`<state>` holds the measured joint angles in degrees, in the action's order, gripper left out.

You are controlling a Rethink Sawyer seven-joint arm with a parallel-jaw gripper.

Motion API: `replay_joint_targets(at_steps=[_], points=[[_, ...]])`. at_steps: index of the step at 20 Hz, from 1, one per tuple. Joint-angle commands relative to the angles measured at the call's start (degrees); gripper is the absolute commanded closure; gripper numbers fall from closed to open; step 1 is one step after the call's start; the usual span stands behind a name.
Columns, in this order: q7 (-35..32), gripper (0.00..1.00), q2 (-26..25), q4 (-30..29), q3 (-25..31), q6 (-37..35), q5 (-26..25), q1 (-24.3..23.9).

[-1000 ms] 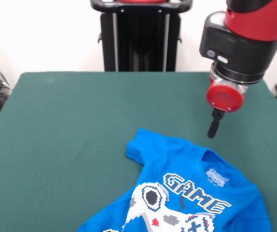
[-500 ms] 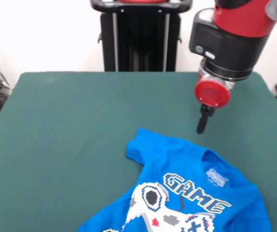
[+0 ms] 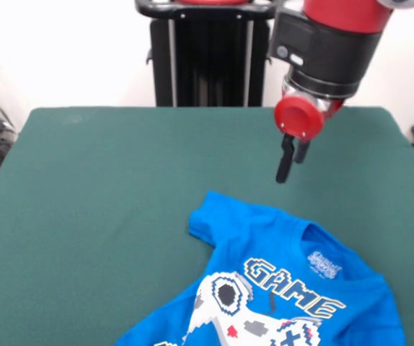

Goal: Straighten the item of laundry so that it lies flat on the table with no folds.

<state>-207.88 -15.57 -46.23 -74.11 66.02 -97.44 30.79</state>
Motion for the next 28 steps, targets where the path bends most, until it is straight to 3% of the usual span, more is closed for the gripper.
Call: replay_joint_targets(at_steps=[1, 11, 28], points=[[-0.55, 0.00, -1.51, -8.61, 8.35, -7.85, 6.12, 4.25], [3.24, 0.00, -1.03, -10.65, 11.30, -13.09, 11.00, 5.81], [13.63, 0.00, -1.52, -9.95, 17.16, -22.85, 14.58, 1.69]])
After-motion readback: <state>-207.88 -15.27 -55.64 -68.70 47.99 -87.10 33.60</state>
